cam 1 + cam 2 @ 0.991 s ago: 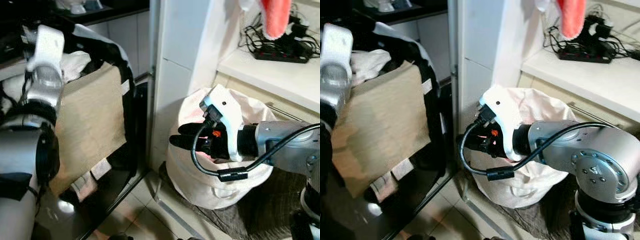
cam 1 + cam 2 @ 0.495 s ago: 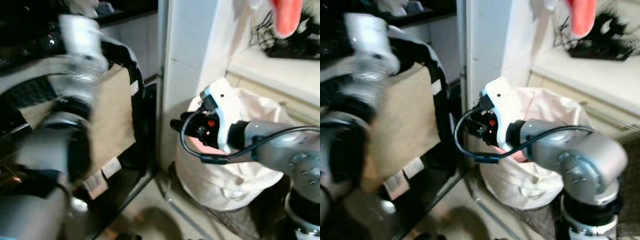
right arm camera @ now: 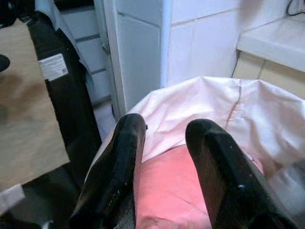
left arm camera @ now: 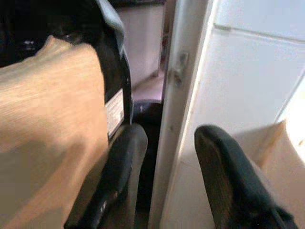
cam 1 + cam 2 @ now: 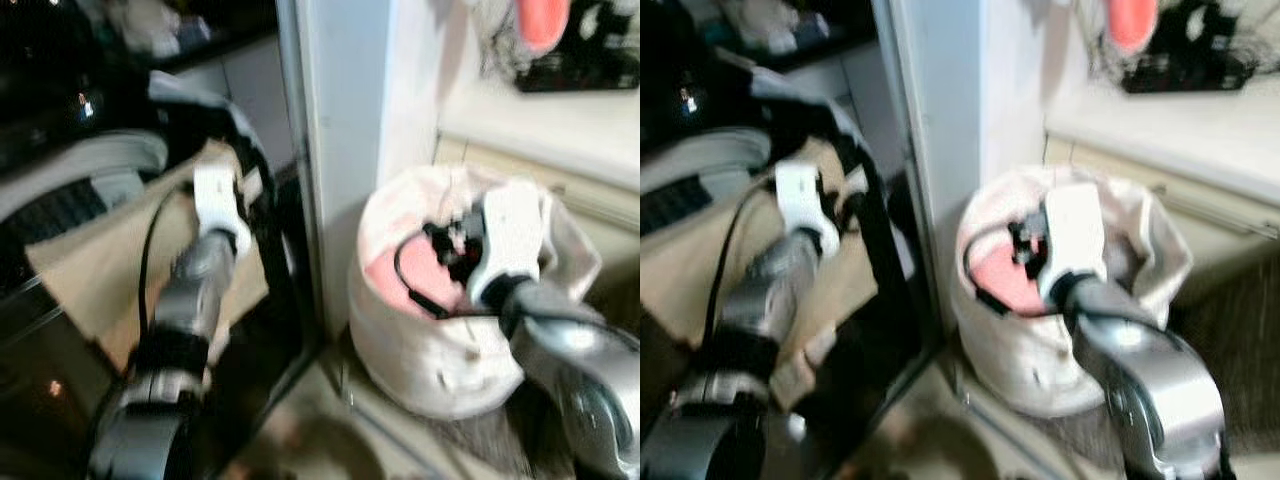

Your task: Clothes washing

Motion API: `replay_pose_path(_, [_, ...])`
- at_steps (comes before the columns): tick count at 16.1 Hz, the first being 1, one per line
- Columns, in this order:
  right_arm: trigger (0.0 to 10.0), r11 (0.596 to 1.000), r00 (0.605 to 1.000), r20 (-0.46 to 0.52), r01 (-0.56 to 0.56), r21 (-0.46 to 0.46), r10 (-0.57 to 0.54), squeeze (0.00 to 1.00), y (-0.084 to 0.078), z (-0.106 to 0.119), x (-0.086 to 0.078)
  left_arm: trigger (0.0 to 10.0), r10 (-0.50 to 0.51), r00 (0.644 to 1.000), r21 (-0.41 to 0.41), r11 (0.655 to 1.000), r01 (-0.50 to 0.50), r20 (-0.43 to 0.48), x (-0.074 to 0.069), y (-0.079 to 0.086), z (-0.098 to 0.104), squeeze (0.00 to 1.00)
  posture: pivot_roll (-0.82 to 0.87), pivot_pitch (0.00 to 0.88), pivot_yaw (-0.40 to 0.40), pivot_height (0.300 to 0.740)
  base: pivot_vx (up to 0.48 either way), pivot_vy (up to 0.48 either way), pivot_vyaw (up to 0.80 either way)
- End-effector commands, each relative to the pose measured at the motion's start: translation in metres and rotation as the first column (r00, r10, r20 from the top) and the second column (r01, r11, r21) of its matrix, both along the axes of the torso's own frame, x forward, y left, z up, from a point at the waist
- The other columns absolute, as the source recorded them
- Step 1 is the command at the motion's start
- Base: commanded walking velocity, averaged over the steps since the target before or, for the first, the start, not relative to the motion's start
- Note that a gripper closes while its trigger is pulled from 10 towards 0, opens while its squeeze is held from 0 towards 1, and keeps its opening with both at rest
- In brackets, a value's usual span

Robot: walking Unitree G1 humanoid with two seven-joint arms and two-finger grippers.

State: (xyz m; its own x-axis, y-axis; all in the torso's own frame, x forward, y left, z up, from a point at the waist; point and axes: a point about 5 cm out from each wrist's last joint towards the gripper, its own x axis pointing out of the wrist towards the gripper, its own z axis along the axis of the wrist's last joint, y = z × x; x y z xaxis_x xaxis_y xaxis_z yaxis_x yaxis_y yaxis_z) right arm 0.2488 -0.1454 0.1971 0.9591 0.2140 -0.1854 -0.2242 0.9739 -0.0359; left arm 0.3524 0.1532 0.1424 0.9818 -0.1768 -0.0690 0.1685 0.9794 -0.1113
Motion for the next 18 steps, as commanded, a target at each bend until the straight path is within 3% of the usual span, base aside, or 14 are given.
replay_pose_path(1, [10.0,0.999,1.0,0.024,-0.019,0.033,0.019,0.0,-0.001,0.0,-0.003,10.0,-0.052,0.996,0.005,0.999,0.051,0.071,-0.01,-0.007,0.012,0.0,-0.11,0.0,0.11,0.74,0.0,0.0,0.8])
replay_pose_path(2, [10.0,0.998,0.999,0.026,-0.043,0.046,0.042,0.0,0.0,-0.007,-0.005,10.0,-0.078,0.992,0.04,0.996,0.074,0.099,-0.024,-0.007,0.006,0.0,-0.1,0.0,0.111,0.74,0.0,0.0,0.8])
replay_pose_path(3, [10.0,0.997,0.998,0.008,-0.057,0.053,0.057,0.0,0.0,-0.028,-0.007,10.0,-0.046,0.999,0.051,0.998,0.044,0.021,-0.043,-0.003,-0.017,0.0,-0.08,0.0,0.106,0.74,0.0,0.0,0.8])
replay_pose_path(5, [10.0,0.996,0.998,-0.009,-0.059,0.061,0.06,0.0,0.004,-0.041,-0.006,10.0,-0.086,0.994,0.177,0.981,0.074,0.061,-0.057,-0.003,-0.025,0.0,-0.07,0.0,0.096,0.74,0.0,0.0,0.8])
replay_pose_path(8, [10.0,0.987,0.991,0.01,-0.135,0.091,0.134,0.0,0.018,-0.044,-0.005,10.0,-0.119,0.992,0.209,0.972,0.108,0.04,-0.071,-0.008,-0.018,0.0,-0.05,0.0,0.079,0.74,0.0,0.0,0.8])
replay_pose_path(9, [10.0,0.985,0.987,-0.013,-0.16,0.062,0.161,0.0,0.019,-0.052,-0.006,10.0,-0.116,0.993,0.206,0.972,0.11,0.02,-0.077,-0.006,-0.021,0.0,-0.05,0.0,0.077,0.74,0.0,0.0,0.8])
replay_pose_path(11, [10.0,0.983,0.983,-0.036,-0.176,0.042,0.178,0.0,0.018,-0.06,-0.006,10.0,-0.143,0.99,0.131,0.981,0.141,0.004,-0.084,-0.005,-0.018,0.0,-0.03,0.0,0.064,0.74,0.0,0.0,0.8])
replay_pose_path(14, [10.0,0.987,0.982,-0.1,-0.16,0.034,0.163,0.0,0.014,-0.072,-0.003,10.0,-0.102,0.992,0.214,0.97,0.115,-0.073,-0.084,0.0,-0.031,0.0,-0.03,0.0,0.06,0.74,0.0,0.0,0.8])
replay_pose_path(15, [10.0,0.987,0.975,-0.155,-0.159,0.016,0.16,0.0,0.012,-0.085,-0.004,10.0,-0.102,0.988,0.232,0.964,0.127,-0.117,-0.087,-0.002,-0.039,0.0,-0.03,0.0,0.065,0.74,0.0,0.0,0.8])
replay_pose_path(18, [10.0,0.987,0.958,-0.249,-0.157,-0.034,0.144,0.0,0.008,-0.114,-0.008,10.0,-0.095,0.989,0.187,0.976,0.115,-0.11,-0.093,-0.009,-0.042,0.0,-0.03,0.0,0.05,0.74,0.0,0.0,0.8])
